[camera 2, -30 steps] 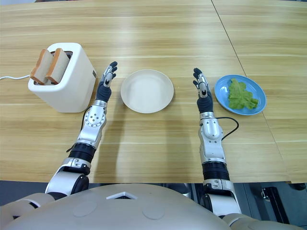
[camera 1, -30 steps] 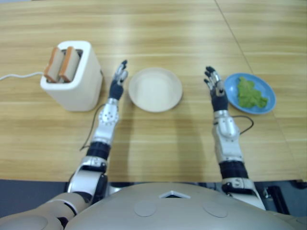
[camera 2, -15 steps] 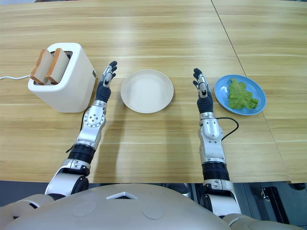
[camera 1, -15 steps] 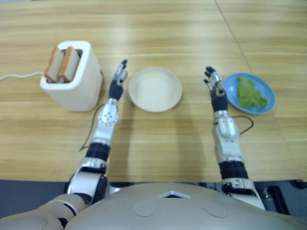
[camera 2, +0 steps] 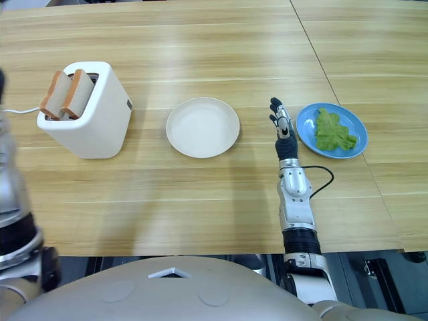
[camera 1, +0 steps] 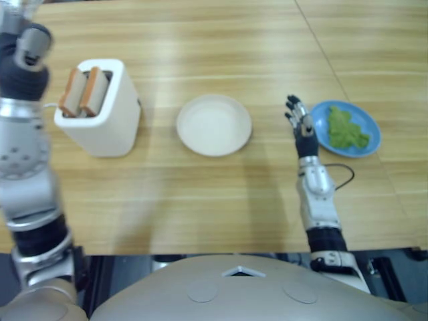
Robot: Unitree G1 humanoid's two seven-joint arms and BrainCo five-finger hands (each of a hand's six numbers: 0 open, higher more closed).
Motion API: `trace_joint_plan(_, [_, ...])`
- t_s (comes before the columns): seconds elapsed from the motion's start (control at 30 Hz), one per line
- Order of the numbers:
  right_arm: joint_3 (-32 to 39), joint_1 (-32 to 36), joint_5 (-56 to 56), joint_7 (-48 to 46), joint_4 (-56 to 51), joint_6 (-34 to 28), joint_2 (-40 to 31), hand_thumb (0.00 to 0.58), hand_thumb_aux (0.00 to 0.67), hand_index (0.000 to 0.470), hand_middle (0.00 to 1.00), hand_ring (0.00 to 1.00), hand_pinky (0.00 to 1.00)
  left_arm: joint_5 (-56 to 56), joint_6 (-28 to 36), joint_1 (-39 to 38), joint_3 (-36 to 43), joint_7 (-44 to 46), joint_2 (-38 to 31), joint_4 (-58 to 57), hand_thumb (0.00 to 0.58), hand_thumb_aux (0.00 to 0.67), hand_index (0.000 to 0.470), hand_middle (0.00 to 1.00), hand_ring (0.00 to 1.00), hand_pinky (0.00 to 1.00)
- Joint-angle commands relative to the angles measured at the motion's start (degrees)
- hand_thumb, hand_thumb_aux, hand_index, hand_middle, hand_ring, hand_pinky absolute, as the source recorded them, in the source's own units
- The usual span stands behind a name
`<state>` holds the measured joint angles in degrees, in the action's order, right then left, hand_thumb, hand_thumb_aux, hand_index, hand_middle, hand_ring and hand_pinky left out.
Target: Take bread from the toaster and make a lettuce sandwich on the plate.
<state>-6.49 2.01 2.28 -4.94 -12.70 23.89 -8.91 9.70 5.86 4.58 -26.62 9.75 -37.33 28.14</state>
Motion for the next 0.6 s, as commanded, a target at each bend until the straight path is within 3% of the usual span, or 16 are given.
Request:
trace_joint_plan(0.03, [-0.02,-0.70,1.69,-1.17,2.40,-1.78,0.22,0.000,0.000,0.000,0.00,0.00,0.00,14.49,1.91,-5.66,2.80,-2.68,-4.98,-10.42,0.000,0.000,0.000,0.00,0.00,0.00])
trace_joint_plan(0.23, [0.03,-0.68,1.52,-1.44,4.40,-2.98,0.23,0.000,0.000,0.000,0.00,0.00,0.00,22.83,6.22,-7.23,10.66,-3.14,-5.53,-21.30,0.000,0.000,0.000,0.00,0.00,0.00])
trace_joint_plan(0.6, [-0.95,-1.53,1.75,-1.80,6.28,-4.03,-1.13,0.000,0.000,0.000,0.00,0.00,0.00,25.58,11.98,-6.02,15.93,-3.61,-4.96,-29.24,0.000,0.000,0.000,0.00,0.00,0.00])
